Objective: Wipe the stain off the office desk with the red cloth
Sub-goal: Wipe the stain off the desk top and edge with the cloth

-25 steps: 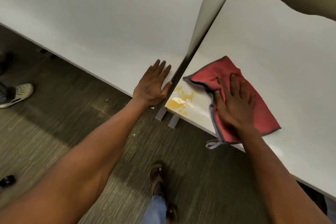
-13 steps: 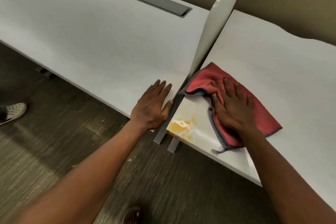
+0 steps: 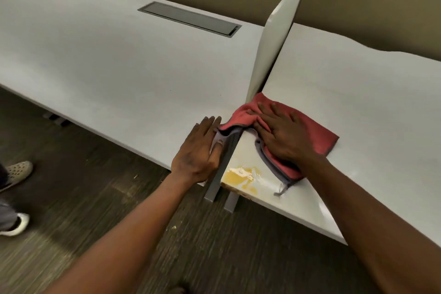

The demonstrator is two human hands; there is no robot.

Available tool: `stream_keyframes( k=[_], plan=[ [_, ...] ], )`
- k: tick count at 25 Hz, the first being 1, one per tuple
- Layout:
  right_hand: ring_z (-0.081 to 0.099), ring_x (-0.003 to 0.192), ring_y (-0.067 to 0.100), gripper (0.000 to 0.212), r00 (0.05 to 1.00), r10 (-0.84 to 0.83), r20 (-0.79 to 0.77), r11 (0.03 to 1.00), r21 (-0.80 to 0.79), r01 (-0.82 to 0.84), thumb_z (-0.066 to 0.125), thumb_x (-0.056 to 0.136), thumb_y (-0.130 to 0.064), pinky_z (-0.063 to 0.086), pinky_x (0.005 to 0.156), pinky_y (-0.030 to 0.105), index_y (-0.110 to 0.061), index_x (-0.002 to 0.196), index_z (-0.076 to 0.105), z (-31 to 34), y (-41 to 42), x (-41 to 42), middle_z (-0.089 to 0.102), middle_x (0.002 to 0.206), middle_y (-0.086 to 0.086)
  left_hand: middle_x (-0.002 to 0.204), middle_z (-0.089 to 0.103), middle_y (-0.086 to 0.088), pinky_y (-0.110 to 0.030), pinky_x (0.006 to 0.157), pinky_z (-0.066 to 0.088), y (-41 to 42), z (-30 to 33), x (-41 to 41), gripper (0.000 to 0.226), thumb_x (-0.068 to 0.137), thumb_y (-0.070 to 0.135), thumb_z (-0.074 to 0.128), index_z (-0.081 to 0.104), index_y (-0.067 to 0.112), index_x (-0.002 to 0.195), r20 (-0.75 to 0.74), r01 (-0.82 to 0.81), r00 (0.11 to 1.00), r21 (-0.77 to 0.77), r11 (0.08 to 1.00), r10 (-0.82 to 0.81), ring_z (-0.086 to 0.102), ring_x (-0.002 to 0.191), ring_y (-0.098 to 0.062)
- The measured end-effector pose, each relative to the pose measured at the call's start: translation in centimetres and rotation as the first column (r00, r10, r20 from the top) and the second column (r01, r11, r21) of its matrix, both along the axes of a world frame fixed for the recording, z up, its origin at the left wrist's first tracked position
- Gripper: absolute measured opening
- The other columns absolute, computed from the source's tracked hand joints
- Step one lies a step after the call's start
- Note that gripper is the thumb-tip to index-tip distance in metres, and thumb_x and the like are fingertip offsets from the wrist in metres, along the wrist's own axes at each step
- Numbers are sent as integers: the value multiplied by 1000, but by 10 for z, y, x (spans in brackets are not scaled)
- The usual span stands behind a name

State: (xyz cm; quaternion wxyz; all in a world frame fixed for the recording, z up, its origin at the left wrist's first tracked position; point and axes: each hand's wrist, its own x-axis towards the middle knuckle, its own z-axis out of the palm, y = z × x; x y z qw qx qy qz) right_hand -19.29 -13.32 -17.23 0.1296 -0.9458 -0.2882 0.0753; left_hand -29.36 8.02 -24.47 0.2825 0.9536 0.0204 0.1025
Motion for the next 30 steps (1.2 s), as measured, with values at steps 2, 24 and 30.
stream_keyframes(
  k=[2, 24, 30],
  plan=[
    [7, 161, 7, 50, 990, 143, 7, 989, 44, -143, 22, 108, -57, 0, 130, 46, -51, 158, 23, -8, -2, -23, 12, 168, -25, 165, 29, -6, -30, 125, 9, 3, 0, -1, 68, 96, 40, 30, 24, 14, 159, 36, -29, 999, -90, 995, 33, 20, 154, -19],
    [-7, 162, 17, 58, 999, 10, 38, 998, -69, -8, 12, 108, -57, -1, 129, 56, -45, 164, -1, -5, 0, -30, -7, 175, -11, 157, 43, -8, -38, 122, 22, -4, -2, 1, 53, 104, 39, 33, 32, 21, 155, 9, -157, 987, -32, 987, 157, 31, 150, -25],
    [-10, 159, 1, 54, 941, 338, 24, 941, 12, -338, 9, 107, -65, 0, 129, 48, -58, 159, -2, -16, -37, -81, -6, 170, -31, 166, 27, -2, -31, 125, 11, 32, 3, -2, 55, 105, 38, 43, 35, 20, 156, -134, 101, 987, 73, 992, -91, 17, 155, -18]
  ],
)
